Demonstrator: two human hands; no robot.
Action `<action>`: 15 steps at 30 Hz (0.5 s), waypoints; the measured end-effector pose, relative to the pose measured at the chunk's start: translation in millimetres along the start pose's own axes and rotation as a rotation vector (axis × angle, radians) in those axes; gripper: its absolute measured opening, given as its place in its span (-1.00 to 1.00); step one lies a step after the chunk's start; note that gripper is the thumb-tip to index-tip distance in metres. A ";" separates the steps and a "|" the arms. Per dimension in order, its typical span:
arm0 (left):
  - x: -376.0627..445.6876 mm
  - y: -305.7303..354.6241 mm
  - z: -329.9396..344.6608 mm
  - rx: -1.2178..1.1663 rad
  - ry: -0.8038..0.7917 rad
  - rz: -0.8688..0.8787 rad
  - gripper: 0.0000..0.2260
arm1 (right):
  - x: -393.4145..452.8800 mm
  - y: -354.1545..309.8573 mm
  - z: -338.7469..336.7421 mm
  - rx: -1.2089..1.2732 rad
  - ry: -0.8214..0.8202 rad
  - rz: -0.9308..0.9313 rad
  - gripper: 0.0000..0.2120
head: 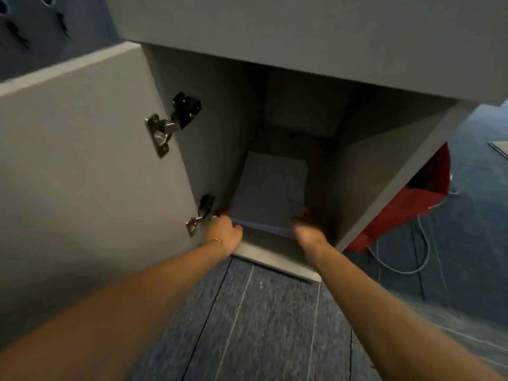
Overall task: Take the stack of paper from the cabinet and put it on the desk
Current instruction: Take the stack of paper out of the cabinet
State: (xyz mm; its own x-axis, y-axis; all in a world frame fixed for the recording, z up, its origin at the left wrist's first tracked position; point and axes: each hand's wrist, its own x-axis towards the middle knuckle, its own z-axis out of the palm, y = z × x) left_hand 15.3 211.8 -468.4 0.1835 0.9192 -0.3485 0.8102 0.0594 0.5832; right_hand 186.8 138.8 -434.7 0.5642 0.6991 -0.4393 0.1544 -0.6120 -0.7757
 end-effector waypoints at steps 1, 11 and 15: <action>10.6 -1.3 4.5 0.014 -0.004 -0.002 -0.59 | 7.4 1.7 0.9 0.032 -0.001 0.001 -0.52; 57.8 7.3 36.5 -0.129 0.008 -0.075 -0.24 | 36.4 36.5 29.1 0.229 0.039 0.075 -0.44; 76.6 18.1 20.2 -0.331 0.001 -0.138 -0.43 | 39.3 38.7 26.1 0.174 0.028 0.101 -0.45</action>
State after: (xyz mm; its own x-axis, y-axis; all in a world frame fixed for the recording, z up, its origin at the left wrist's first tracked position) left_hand 55.2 275.4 -499.5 0.0837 0.8941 -0.4400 0.6033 0.3060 0.7365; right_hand 193.7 152.3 -493.8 0.5926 0.6255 -0.5076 -0.0452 -0.6033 -0.7962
